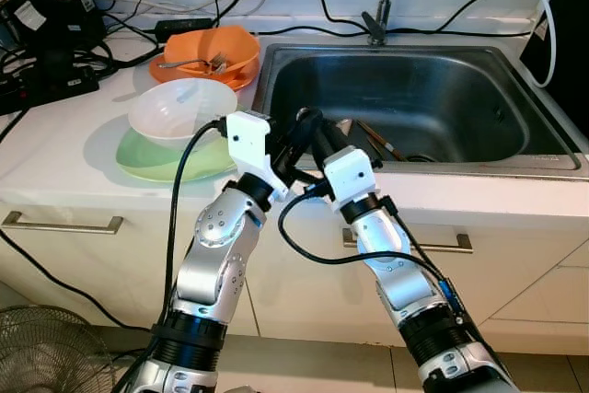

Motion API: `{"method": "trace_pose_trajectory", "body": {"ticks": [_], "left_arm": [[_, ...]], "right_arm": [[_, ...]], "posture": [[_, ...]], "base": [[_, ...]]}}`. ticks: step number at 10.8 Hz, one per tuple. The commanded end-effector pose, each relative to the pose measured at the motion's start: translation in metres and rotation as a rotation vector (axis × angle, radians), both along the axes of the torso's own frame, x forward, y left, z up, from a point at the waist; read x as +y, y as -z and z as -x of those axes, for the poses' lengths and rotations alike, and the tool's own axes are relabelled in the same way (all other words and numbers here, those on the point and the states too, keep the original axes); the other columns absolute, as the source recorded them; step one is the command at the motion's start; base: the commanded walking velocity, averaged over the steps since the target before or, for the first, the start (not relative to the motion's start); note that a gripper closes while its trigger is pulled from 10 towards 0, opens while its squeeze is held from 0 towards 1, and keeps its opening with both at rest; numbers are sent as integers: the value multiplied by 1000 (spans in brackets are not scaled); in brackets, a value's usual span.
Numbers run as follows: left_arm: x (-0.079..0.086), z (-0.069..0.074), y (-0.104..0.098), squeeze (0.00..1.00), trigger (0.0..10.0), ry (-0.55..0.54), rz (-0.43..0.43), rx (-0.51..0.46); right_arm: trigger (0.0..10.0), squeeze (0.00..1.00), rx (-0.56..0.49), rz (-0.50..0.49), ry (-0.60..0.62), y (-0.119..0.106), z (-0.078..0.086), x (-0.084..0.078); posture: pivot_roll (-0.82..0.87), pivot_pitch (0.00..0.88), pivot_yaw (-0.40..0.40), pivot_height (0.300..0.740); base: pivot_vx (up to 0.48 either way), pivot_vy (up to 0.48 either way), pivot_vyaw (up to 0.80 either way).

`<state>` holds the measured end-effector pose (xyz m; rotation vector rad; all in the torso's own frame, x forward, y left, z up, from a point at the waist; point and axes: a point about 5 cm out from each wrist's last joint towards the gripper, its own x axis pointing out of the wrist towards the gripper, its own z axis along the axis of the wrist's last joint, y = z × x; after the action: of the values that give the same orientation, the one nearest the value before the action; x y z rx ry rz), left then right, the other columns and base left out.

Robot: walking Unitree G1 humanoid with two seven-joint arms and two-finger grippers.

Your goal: Kitchen organization

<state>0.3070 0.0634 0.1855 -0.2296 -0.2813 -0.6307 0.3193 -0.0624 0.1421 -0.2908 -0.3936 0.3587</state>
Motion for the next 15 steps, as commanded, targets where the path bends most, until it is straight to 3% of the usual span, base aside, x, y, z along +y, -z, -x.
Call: {"method": "trace_pose_trajectory", "body": {"ticks": [1,3,4,5,11,12,13,14,15], "left_arm": [[-22,16,-3,0,10000,187,-9,-33],[-25,19,0,0,10000,232,-26,-18],[-26,20,1,627,10000,242,-32,-20],[-27,20,1,1000,10000,248,-33,-18],[-23,20,-2,1000,10000,231,-24,-28],[-21,18,-3,725,10000,209,-21,-31],[-19,17,-4,0,10000,187,-24,-36],[-15,14,-3,0,10000,143,-27,-42],[-12,11,-5,0,10000,103,-18,-54]], "right_arm": [[0,0,16,-23,86,-7,-13,-12],[0,0,14,-22,88,-7,-13,-12],[0,0,15,-21,94,-7,-13,-13],[0,0,13,-21,98,-7,-14,-15],[0,0,15,-20,135,-7,-18,-20],[0,0,15,-17,139,-7,-18,-21],[0,0,17,-16,143,-7,-19,-22],[10000,0,16,-18,158,-7,-20,-24],[10000,0,14,-38,181,-9,-21,-27]], "posture": [[96,0,69,740],[96,0,66,740],[95,0,65,740],[95,0,65,740],[99,0,63,740],[100,0,63,740],[100,0,63,740],[100,0,64,740],[98,0,65,740]], "base": [[0,0,0],[0,0,0],[0,0,0],[0,0,0],[0,0,0],[0,0,0],[0,0,0],[0,0,0],[0,0,0]]}}
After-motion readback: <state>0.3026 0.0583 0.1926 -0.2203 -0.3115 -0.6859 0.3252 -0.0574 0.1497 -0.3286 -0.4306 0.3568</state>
